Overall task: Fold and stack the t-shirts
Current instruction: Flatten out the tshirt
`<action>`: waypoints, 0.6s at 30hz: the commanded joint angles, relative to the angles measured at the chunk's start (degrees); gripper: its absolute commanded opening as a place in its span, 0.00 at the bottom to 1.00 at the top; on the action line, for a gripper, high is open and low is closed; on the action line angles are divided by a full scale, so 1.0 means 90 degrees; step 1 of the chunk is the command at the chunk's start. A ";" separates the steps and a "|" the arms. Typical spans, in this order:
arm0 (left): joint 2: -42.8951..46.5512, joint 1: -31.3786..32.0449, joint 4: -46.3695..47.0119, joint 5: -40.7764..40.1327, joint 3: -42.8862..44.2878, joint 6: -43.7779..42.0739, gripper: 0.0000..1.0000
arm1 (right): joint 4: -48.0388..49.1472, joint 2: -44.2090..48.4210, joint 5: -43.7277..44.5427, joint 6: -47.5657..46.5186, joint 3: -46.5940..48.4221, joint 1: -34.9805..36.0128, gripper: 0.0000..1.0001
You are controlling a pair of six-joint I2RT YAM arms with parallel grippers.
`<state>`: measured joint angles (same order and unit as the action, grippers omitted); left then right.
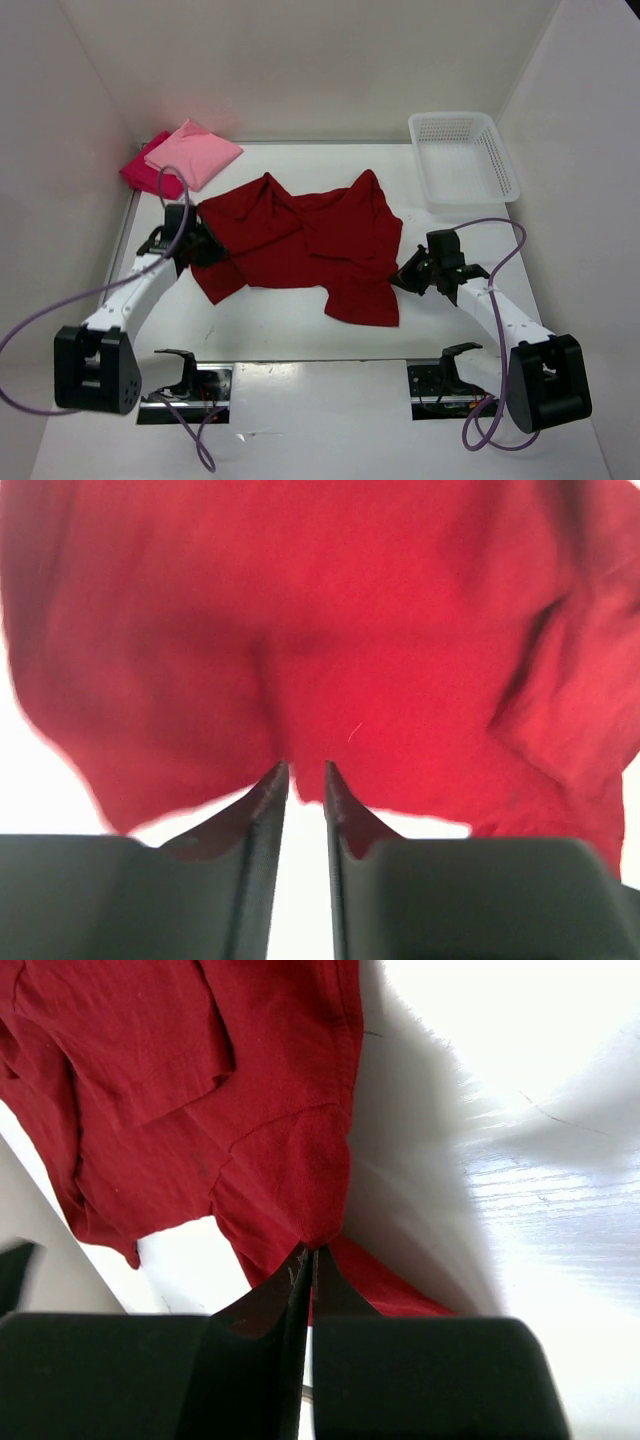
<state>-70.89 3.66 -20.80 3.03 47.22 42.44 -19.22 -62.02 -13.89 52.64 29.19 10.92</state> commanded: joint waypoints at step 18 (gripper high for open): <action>0.2643 -0.0085 -0.1215 -0.1254 -0.2501 0.3409 0.46 | 0.0349 0.0153 -0.0058 -0.0136 0.0097 -0.0061 0.20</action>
<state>-47.70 3.57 -30.09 -4.60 26.87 68.42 -18.72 -61.89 -14.37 52.01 29.19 10.85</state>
